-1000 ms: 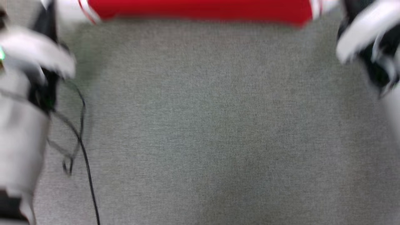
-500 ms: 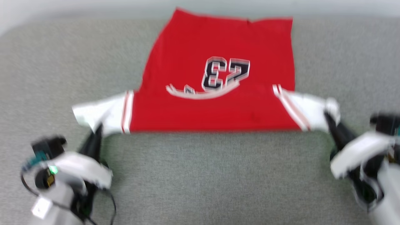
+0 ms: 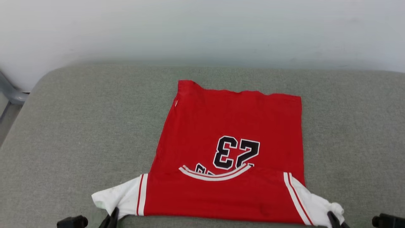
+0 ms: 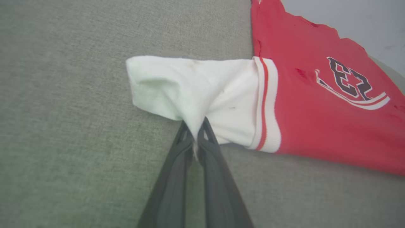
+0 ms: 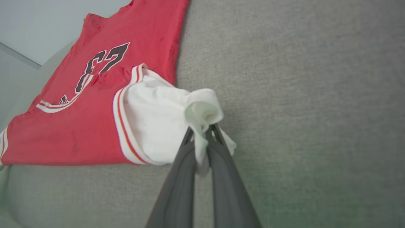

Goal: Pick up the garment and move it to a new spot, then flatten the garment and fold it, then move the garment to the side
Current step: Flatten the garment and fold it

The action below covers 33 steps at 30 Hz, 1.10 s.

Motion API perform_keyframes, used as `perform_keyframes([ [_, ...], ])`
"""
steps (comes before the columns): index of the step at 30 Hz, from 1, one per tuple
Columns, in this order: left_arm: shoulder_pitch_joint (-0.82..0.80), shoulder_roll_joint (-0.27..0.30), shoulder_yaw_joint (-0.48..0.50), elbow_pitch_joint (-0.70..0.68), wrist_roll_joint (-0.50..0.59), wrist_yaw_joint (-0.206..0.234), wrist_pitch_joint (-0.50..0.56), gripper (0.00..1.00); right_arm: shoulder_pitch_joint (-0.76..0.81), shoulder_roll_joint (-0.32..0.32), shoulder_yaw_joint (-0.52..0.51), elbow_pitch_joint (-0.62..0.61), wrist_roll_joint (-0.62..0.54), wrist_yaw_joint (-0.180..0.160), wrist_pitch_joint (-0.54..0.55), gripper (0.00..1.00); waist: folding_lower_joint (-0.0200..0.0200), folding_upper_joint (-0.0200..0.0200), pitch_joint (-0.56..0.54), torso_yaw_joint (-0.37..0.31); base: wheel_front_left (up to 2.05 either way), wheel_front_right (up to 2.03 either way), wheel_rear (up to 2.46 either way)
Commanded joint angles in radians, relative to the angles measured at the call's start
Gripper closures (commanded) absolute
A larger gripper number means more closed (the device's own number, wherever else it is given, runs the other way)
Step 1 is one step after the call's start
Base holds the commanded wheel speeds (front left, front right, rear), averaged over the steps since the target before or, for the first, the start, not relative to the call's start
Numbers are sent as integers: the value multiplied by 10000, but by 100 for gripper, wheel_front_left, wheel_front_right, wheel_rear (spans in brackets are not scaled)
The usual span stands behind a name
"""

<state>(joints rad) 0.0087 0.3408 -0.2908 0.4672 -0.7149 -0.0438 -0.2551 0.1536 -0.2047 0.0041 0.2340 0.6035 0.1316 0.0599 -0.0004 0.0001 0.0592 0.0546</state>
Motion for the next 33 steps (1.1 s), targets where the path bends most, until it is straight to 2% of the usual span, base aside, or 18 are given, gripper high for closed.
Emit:
perform_keyframes([
  [1,217,88,7,-64,17,112,44,100,265,105,-112,-105,-97,-18,96,100,4,-1,-206,83,0,0,0],
  [7,1017,117,-35,-862,-37,507,237,100,1316,591,-376,-644,-921,-18,747,100,4,-1,-447,149,0,0,0],
  [9,1084,160,-101,-1188,61,637,327,100,1366,674,-474,-765,-1108,-18,888,78,4,-1,-486,207,0,0,0],
  [10,1067,148,-131,-1372,71,649,392,100,1311,724,-488,-840,-1114,-18,949,55,4,-1,-469,242,0,0,0],
  [12,959,154,-211,-1654,70,660,570,100,1005,749,-469,-1036,-1073,-16,944,0,4,-1,-425,319,0,0,0],
  [14,774,187,-297,-1925,131,674,687,100,766,801,-471,-1234,-777,-15,986,0,4,-1,-376,439,0,0,0],
  [18,450,178,-471,-2397,358,759,794,100,-37,400,-827,-1326,-820,-13,927,0,4,-1,-118,730,0,0,0],
  [23,-86,35,-681,-3059,681,844,678,100,-1914,-208,-1626,-437,-860,-13,1511,0,4,-1,584,1183,0,0,0],
  [29,-1056,-313,-1113,-3626,1108,702,543,100,-4519,-1118,-1981,1383,-954,-13,3247,0,4,-1,1692,2004,0,0,0],
  [33,-1655,-596,-1392,-3855,1411,588,399,100,-6169,-1751,-1821,2405,-1141,-13,4699,0,4,-1,2398,2524,0,0,0],
])
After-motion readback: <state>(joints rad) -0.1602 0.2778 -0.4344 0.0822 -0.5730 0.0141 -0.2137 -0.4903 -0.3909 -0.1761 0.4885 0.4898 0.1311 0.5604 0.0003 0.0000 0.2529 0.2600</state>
